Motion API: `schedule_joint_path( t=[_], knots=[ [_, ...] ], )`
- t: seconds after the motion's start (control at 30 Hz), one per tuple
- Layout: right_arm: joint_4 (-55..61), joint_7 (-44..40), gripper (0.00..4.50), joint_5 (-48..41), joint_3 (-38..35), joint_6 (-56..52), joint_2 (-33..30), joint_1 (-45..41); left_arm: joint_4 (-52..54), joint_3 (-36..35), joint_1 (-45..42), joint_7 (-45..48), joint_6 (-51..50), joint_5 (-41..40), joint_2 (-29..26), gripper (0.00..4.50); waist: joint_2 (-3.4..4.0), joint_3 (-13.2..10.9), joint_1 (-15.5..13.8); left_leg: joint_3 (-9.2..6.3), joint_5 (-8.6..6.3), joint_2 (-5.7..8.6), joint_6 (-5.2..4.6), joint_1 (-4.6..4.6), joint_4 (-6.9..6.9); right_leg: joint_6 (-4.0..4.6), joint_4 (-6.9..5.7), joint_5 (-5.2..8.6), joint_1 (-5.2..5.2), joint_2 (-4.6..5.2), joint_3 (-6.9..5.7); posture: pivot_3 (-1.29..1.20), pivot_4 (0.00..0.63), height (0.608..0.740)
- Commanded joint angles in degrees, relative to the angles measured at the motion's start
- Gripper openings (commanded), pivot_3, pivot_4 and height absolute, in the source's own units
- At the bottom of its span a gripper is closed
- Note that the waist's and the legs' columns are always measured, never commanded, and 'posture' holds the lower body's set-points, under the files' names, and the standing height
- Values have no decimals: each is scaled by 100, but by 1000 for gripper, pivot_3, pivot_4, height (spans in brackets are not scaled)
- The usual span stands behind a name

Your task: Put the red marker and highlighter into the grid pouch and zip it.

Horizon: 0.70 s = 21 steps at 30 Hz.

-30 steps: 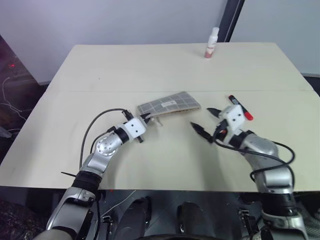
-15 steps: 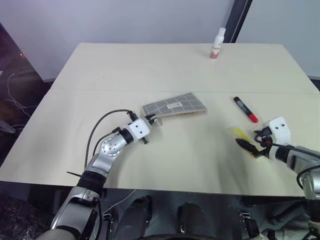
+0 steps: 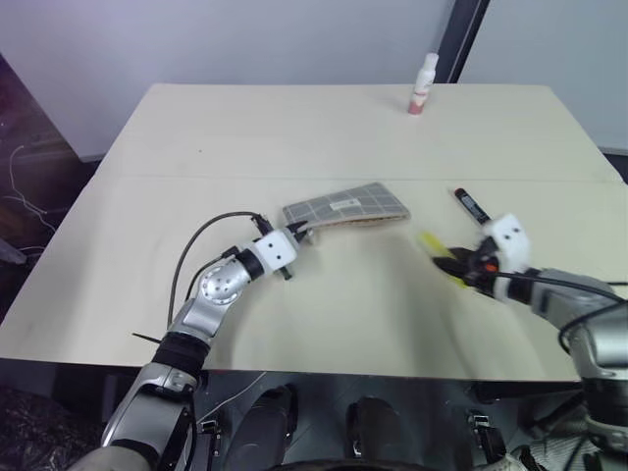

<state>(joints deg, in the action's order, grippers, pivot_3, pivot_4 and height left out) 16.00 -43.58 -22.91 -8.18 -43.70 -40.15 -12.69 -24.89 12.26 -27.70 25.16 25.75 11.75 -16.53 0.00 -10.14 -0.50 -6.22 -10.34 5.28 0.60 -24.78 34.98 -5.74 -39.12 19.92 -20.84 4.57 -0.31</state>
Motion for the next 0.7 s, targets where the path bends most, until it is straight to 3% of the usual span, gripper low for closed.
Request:
schedule_joint_path(
  t=[0.03, 0.23, 0.7],
  knots=[
    [436, 138, 880, -150, 302, -178, 181, -324, 113, 6, -131, 30, 3, -85, 41, 0, -5, -3, -20, 0, 0, 1, 0, -5, 1, 0, 0, 0, -4, 1, 0, 0, 150, 740],
    [-115, 337, 880, 159, 660, 95, 361, -713, 189, 48, -150, 107, -53, -90, 127, 0, -7, -4, -28, -3, 1, 9, -1, -57, 18, -14, 1, -11, -50, 5, 0, 0, 150, 740],
    [-925, 37, 880, 566, 1094, 661, 278, -1274, 636, 417, -97, 382, 25, 332, -121, 0, -7, -4, 2, -3, 3, 8, 0, -55, 18, -11, -5, -13, -52, 2, 0, 0, 150, 740]
  ],
)
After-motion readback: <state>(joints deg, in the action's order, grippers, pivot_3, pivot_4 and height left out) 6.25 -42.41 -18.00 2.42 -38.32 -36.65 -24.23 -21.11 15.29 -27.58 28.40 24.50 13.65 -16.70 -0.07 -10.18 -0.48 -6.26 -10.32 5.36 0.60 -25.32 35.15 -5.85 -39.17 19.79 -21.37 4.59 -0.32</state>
